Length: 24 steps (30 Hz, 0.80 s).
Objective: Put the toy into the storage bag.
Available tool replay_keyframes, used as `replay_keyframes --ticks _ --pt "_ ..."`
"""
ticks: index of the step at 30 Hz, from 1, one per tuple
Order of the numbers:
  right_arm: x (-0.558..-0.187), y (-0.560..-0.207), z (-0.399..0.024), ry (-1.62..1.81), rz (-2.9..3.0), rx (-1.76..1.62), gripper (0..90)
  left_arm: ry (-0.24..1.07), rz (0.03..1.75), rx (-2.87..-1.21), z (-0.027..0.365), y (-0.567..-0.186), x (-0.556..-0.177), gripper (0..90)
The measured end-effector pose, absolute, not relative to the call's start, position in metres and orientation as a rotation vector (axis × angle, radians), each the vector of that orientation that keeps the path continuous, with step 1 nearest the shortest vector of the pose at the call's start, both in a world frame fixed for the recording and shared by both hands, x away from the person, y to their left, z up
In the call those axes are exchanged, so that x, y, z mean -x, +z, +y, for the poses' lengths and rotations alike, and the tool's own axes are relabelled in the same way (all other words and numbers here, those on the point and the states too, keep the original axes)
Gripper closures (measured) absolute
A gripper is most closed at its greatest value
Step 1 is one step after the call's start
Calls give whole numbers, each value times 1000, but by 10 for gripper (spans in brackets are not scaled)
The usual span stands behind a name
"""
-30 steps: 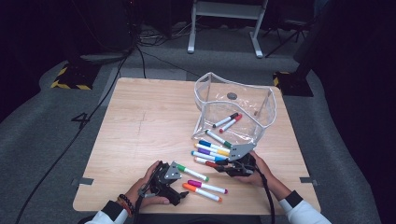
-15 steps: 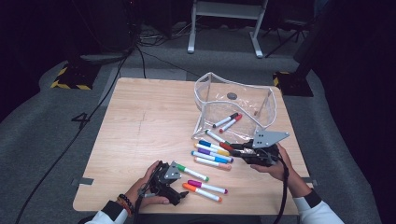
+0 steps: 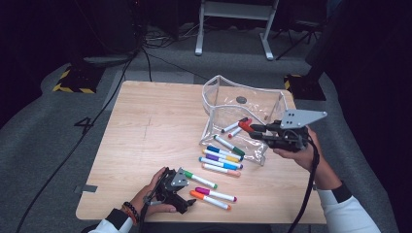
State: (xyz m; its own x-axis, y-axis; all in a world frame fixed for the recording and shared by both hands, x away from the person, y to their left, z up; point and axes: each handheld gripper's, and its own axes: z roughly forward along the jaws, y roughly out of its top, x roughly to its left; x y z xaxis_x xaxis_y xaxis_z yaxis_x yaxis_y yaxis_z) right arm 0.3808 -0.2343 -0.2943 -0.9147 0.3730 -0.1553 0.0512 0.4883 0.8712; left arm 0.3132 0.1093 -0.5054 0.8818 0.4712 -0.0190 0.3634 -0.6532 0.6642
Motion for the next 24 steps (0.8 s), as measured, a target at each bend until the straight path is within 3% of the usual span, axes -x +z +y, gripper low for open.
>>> replay_keyframes --ticks 13,24 --pt "-435 -265 -232 1307 2372 -461 749 199 597 -2350 109 -505 -313 4" --pt "-489 -296 -228 1106 2442 -622 749 199 597 -2350 109 -505 -313 4"
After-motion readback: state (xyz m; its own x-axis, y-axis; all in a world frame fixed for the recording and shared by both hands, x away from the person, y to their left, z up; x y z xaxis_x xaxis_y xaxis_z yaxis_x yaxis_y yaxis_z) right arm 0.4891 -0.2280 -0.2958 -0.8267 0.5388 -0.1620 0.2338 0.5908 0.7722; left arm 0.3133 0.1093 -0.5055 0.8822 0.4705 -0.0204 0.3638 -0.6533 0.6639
